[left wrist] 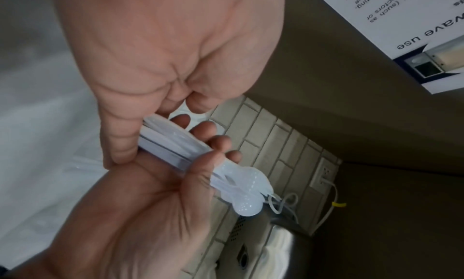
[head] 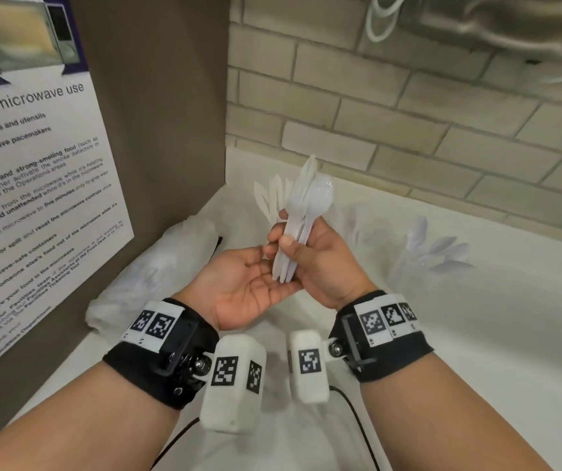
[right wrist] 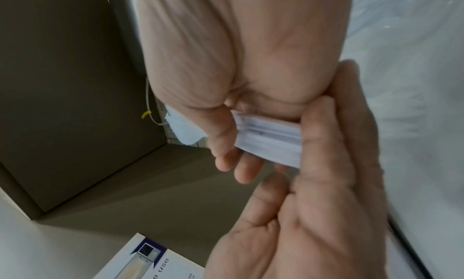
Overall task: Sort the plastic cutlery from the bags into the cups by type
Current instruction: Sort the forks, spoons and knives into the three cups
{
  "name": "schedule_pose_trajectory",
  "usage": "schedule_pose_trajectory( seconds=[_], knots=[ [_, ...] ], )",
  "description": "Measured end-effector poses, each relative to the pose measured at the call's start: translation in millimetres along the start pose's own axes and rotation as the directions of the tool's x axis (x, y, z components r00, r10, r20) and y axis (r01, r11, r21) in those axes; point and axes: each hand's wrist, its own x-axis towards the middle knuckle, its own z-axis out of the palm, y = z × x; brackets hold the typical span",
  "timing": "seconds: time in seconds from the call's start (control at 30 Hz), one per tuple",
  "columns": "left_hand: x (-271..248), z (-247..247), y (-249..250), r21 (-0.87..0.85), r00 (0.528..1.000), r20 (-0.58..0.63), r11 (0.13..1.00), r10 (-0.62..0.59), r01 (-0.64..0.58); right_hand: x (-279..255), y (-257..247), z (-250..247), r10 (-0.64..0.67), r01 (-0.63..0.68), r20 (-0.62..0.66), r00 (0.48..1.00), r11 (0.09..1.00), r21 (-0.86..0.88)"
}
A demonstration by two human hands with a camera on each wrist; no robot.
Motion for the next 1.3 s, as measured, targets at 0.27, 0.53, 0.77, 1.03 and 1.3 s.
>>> schedule_pose_trajectory(
  seconds=[0.27,0.53,0.77,1.03,1.3],
  knots=[
    [-8.8,0.6,8.7,0.510,0.931,0.126,0.782,0.344,-0.358,-5.9,-0.9,-1.9,0.064,-0.053,0.090,0.994,0.991,-0.120],
    [-27.8,21.8,13.4,0.798,0.918,0.251,0.472,0.306,-0.375,-21.0,8.3,5.8,0.260,-0.156,0.255,0.931,0.918,-0.366],
    [-28.9,24.2,19.0,0.689,0.857,0.256,0.538,0.448,-0.487,-36.9,22.2,11.0,0.389,-0.315,0.164,0.907,0.882,-0.352],
    [-25.1,16.8,11.1,0.802,0.892,0.237,0.441,0.386,-0.404,-36.6,14.0,14.3,0.403,-0.341,0.238,0.884,0.903,-0.261],
    [-15.9,5.8,15.8,0.941,0.777,0.164,0.139,0.608,-0.307,-18.3,-44.8,-6.1,0.030,-0.170,-0.223,0.974,0.747,-0.643]
  ],
)
